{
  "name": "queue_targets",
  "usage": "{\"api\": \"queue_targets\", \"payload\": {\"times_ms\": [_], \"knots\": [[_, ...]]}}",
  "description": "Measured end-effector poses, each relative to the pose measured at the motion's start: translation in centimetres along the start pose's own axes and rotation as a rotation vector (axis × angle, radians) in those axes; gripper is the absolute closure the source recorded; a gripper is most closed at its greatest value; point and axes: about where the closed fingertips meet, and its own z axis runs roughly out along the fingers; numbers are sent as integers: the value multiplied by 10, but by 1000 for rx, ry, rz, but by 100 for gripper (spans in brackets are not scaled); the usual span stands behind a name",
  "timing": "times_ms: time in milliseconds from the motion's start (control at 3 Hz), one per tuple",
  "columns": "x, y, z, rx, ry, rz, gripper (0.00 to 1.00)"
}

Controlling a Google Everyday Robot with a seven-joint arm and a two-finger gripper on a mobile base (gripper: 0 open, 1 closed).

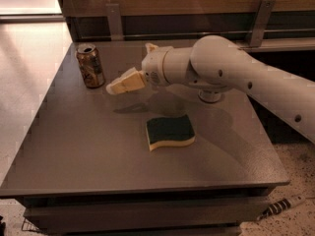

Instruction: Knock orange can over

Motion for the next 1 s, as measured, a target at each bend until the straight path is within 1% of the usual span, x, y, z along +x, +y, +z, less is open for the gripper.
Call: {"api": "queue_targets", "payload": {"times_ms": [333, 667, 1000], "knots": [[-14, 16, 21, -23, -66, 27, 0], [-26, 32, 42, -35, -120, 88, 0], [-26, 32, 42, -36, -120, 88, 0]]}}
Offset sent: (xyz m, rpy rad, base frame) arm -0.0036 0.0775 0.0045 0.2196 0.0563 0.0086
